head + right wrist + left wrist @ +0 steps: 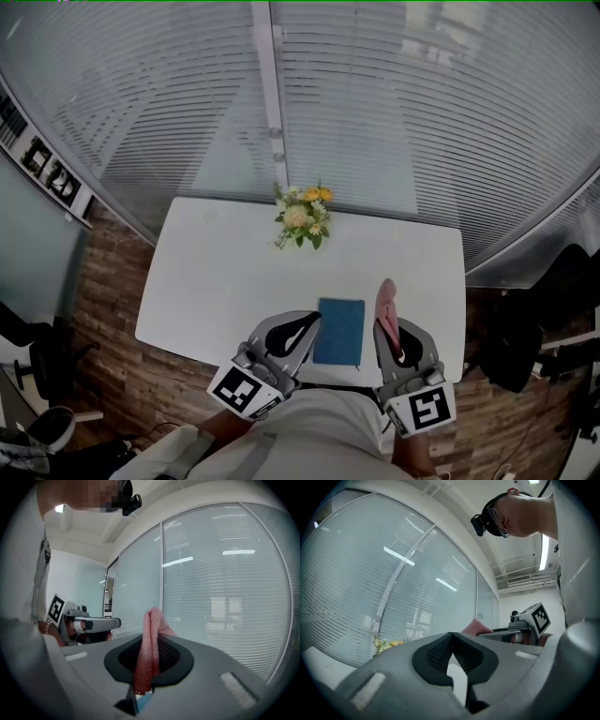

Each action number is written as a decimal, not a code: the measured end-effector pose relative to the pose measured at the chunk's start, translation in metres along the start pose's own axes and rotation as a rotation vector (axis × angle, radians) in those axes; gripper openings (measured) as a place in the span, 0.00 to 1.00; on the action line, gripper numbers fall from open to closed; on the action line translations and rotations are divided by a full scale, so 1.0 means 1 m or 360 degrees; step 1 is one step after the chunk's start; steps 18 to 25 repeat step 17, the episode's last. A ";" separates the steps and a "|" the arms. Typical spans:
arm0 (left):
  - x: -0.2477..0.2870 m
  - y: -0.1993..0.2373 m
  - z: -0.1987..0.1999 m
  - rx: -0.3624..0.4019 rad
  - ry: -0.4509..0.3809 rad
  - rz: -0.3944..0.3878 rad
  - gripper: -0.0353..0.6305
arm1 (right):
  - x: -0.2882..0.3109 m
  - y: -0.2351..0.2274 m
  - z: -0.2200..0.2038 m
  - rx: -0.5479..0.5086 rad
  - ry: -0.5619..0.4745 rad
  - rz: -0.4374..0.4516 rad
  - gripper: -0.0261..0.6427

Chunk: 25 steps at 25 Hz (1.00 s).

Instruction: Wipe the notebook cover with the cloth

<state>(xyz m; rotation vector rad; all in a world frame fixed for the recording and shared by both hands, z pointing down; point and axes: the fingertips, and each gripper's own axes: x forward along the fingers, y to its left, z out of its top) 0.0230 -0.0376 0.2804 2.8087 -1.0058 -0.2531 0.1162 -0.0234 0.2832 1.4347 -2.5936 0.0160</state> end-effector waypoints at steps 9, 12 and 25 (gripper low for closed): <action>-0.005 0.005 0.001 -0.0001 -0.0006 0.0012 0.06 | 0.002 0.002 0.004 -0.0011 -0.0008 -0.0011 0.07; -0.005 0.004 0.002 -0.0002 -0.0004 0.0009 0.06 | 0.001 0.002 0.006 -0.0020 -0.0021 -0.0009 0.07; -0.004 0.003 0.002 -0.0002 -0.0009 0.0006 0.06 | 0.001 0.001 0.006 -0.0018 -0.0013 -0.0012 0.07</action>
